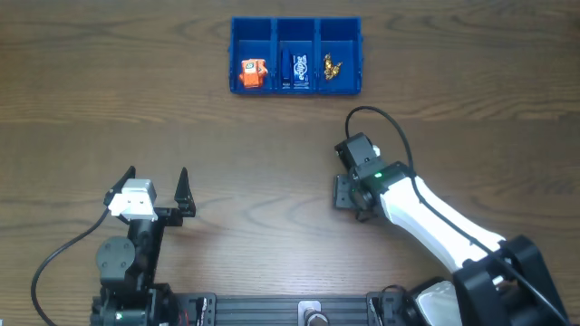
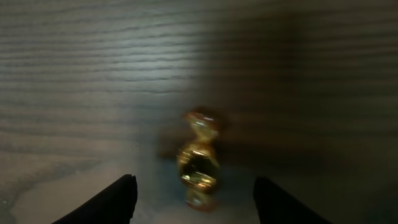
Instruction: Sort Candies Into Trays
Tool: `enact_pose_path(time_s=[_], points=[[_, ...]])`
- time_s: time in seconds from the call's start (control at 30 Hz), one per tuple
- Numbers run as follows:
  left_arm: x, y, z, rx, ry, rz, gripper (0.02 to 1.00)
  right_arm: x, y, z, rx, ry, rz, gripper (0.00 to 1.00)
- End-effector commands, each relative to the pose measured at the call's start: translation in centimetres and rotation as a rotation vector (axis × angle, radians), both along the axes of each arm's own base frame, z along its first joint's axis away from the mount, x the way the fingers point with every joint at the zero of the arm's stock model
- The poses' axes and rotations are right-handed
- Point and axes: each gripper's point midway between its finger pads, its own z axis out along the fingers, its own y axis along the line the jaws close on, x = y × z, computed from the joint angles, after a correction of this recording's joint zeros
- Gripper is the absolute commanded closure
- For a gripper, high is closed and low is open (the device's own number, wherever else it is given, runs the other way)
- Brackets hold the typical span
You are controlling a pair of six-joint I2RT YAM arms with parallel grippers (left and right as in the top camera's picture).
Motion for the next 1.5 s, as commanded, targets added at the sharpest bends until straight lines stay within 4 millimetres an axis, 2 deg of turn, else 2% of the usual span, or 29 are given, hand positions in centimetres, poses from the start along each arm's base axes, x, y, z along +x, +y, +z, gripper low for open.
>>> enact_pose_path(time_s=[0.03,0.43,0.57,0.7,0.8,0.87,0.9,0.97,1.0,1.03,1.07,1.1,1.13,1.2,1.23,1.27,1.3,1.33,1.43,1.5], points=[[-0.1,-0.2,-1.6,0.008,0.042,-0.017,0.02,0.2,0.2,-1.7,-0.019,0.02,-0.012,0.373],[-0.1,-0.2,-1.6,0.008,0.042,-0.017,0.023,0.1,-0.9,-1.9,-0.083,0.02,-0.023,0.546],[-0.1,-0.2,-1.6,0.008,0.042,-0.017,0.02,0.2,-1.1,-1.9,-0.091,0.017,-0.025,0.684],[-0.1,-0.2,-1.6,0.008,0.042,-0.017,0.02,0.3,-1.0,-1.9,-0.087,0.01,-0.025,0.781],[-0.1,-0.2,-1.6,0.008,0.042,-0.017,0.02,0.6,-0.7,-1.7,-0.081,-0.003,-0.022,0.818],[-0.1,-0.2,-1.6,0.008,0.042,-0.017,0.02,1.1,0.0,-0.3,-0.072,-0.026,-0.006,0.842],[-0.1,-0.2,-1.6,0.008,0.042,-0.017,0.02,1.8,0.6,1.6,-0.067,-0.066,0.003,0.847],[-0.1,-0.2,-1.6,0.008,0.042,-0.017,0.02,3.4,1.0,5.9,-0.073,-0.148,0.001,0.855],[-0.1,-0.2,-1.6,0.008,0.042,-0.017,0.02,4.7,1.0,8.9,-0.089,-0.201,-0.002,0.862],[-0.1,-0.2,-1.6,0.008,0.042,-0.017,0.023,6.7,1.1,12.8,-0.12,-0.276,0.018,0.862],[-0.1,-0.2,-1.6,0.008,0.042,-0.017,0.02,8.4,1.3,15.4,-0.138,-0.332,0.027,0.862],[-0.1,-0.2,-1.6,0.008,0.042,-0.017,0.02,11.0,1.4,18.3,-0.159,-0.386,0.035,0.862],[-0.1,-0.2,-1.6,0.008,0.042,-0.017,0.023,12.5,1.3,19.5,-0.167,-0.403,0.033,0.862],[-0.1,-0.2,-1.6,0.008,0.042,-0.017,0.02,17.6,1.2,21.7,-0.186,-0.444,0.031,0.862],[-0.1,-0.2,-1.6,0.008,0.042,-0.017,0.02,20.5,1.3,21.9,-0.191,-0.459,0.024,0.862],[-0.1,-0.2,-1.6,0.008,0.042,-0.017,0.02,24.3,1.4,21.2,-0.201,-0.464,0.011,0.862],[-0.1,-0.2,-1.6,0.008,0.042,-0.017,0.02,25.7,1.3,20.5,-0.204,-0.459,0.014,0.862],[-0.1,-0.2,-1.6,0.008,0.043,-0.017,0.02,27.6,1.2,19.0,-0.199,-0.443,0.003,0.862],[-0.1,-0.2,-1.6,0.008,0.042,-0.017,0.02,30.3,1.8,14.8,-0.131,-0.402,0.008,0.853],[-0.1,-0.2,-1.6,0.008,0.042,-0.017,0.02,30.9,2.1,13.0,-0.113,-0.386,0.014,0.844]])
